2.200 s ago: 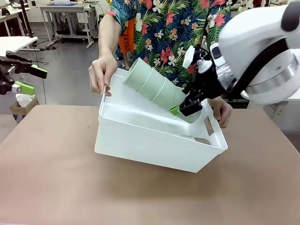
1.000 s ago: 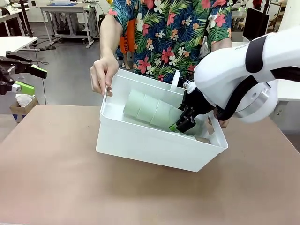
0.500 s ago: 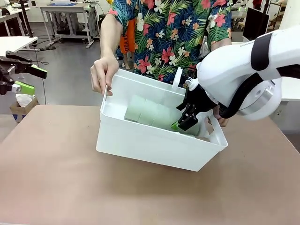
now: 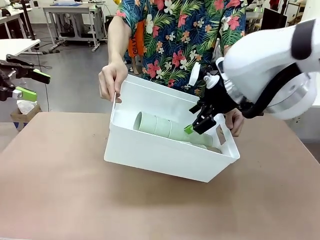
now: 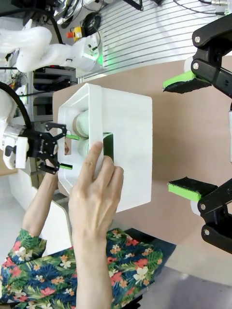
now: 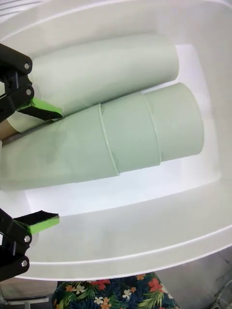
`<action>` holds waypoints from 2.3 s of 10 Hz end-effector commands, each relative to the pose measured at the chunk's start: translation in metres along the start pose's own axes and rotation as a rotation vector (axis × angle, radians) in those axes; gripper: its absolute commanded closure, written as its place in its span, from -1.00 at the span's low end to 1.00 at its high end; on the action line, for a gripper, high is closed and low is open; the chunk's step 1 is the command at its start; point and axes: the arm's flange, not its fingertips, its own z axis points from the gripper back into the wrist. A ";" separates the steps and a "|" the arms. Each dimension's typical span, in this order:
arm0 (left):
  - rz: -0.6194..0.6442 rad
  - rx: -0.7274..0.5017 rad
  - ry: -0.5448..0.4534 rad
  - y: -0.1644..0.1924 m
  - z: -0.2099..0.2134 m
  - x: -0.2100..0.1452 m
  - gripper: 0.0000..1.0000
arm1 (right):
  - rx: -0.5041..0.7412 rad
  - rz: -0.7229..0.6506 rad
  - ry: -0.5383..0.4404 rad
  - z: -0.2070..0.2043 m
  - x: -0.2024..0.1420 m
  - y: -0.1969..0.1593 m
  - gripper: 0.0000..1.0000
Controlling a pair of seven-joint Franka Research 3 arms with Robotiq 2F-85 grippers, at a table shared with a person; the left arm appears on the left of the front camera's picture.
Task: Stack the cups and store them in the basket.
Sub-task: Place the stack of Reusable plastic cups into the Pantry Basket.
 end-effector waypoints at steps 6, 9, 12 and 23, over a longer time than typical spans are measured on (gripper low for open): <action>0.009 0.000 -0.020 0.000 0.001 0.004 -0.85 | 0.190 -0.083 -0.331 0.176 -0.061 -0.017 -1.00; 0.009 0.000 -0.020 0.000 0.001 0.004 -0.85 | 0.215 -0.128 -0.434 0.239 -0.122 -0.049 -1.00; 0.009 0.000 -0.020 0.000 0.001 0.004 -0.85 | 0.202 -0.123 -0.483 0.267 -0.161 -0.059 -1.00; 0.009 0.000 -0.020 0.000 0.001 0.004 -0.85 | 0.195 -0.151 -0.468 0.270 -0.170 -0.055 -1.00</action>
